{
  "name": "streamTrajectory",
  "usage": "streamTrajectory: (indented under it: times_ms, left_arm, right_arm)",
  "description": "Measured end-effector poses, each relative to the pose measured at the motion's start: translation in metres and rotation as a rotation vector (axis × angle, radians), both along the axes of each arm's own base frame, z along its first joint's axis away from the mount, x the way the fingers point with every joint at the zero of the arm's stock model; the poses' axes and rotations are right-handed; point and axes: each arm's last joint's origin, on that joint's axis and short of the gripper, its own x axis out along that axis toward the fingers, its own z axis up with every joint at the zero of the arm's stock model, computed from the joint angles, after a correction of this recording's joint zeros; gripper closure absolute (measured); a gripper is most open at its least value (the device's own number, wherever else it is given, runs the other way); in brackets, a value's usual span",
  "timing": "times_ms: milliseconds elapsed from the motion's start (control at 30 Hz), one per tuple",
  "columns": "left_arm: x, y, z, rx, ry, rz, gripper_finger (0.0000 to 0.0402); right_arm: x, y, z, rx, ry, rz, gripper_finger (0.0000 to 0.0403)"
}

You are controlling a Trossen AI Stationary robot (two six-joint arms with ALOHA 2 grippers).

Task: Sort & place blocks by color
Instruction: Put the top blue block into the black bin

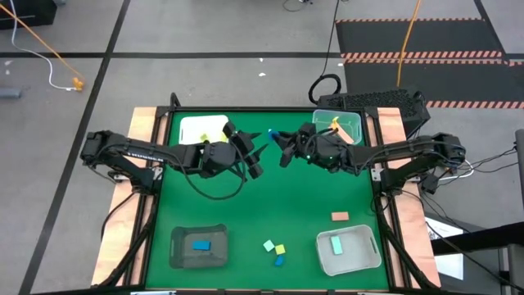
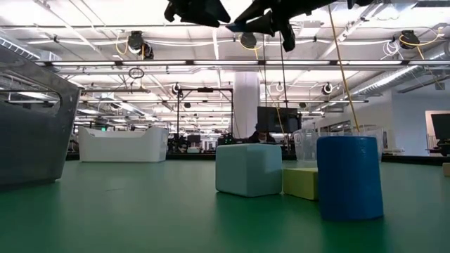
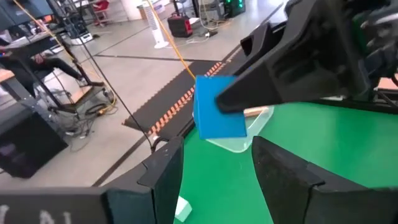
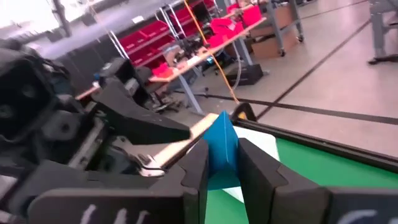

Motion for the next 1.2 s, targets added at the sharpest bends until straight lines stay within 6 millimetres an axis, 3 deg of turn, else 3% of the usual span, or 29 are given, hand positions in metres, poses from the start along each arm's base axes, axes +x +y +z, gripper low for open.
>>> streamTrajectory:
  times_ms: [367, 833, 1033, 1200]
  left_arm:
    - [0.002, -0.002, 0.008, 0.14, 0.014, -0.044, 0.0211]
    - [0.005, 0.014, 0.011, 0.127, -0.032, -0.055, 0.021]
    - [0.021, 0.017, -0.006, 0.178, 0.019, -0.084, 0.021]
    - [0.03, 0.02, -0.013, 0.202, 0.004, -0.009, 0.021]
  right_arm:
    - [0.001, 0.0, 0.006, -0.002, -0.066, 0.007, 0.0349]
    - [0.001, 0.001, 0.011, -0.022, -0.106, 0.026, 0.0349]
    - [0.001, 0.0, 0.014, -0.047, -0.125, 0.031, 0.0349]
    - [0.001, -0.001, 0.012, -0.057, -0.095, 0.03, 0.0349]
